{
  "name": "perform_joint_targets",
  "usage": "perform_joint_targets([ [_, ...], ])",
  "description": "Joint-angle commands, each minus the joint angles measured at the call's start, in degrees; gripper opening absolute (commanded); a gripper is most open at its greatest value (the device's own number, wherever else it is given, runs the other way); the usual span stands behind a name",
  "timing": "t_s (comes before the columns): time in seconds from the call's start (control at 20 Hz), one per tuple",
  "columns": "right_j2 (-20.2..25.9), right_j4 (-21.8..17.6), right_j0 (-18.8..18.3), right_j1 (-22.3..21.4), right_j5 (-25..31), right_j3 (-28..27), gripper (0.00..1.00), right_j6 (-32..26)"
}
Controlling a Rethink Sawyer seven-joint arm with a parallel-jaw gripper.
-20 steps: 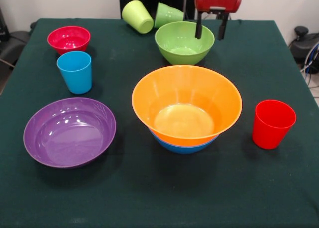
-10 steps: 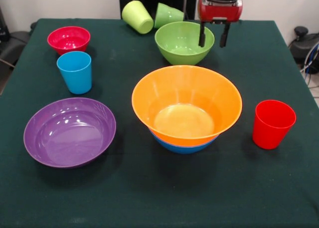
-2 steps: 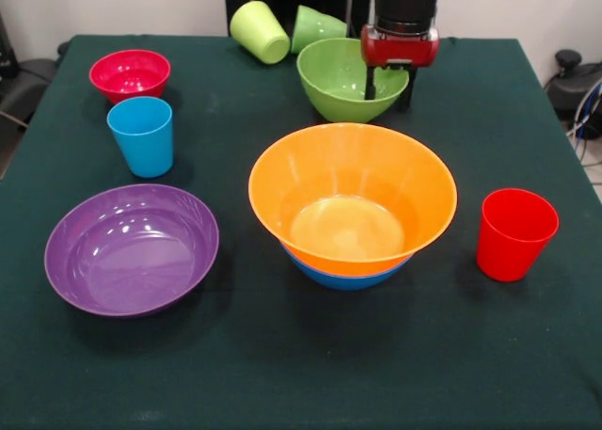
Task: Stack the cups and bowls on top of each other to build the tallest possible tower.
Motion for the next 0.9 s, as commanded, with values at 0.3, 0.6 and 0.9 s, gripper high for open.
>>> perform_joint_targets([
  [0.3, 2.33, -0.04, -0.86, 4.95, 1.65, -7.50, 0.00, 3.84],
  [0.6, 2.90, 0.36, -1.11, 4.77, 3.11, -8.59, 0.00, 3.54],
  [0.9, 4.77, 1.63, -1.73, -0.23, 7.62, -6.57, 0.00, 3.82],
])
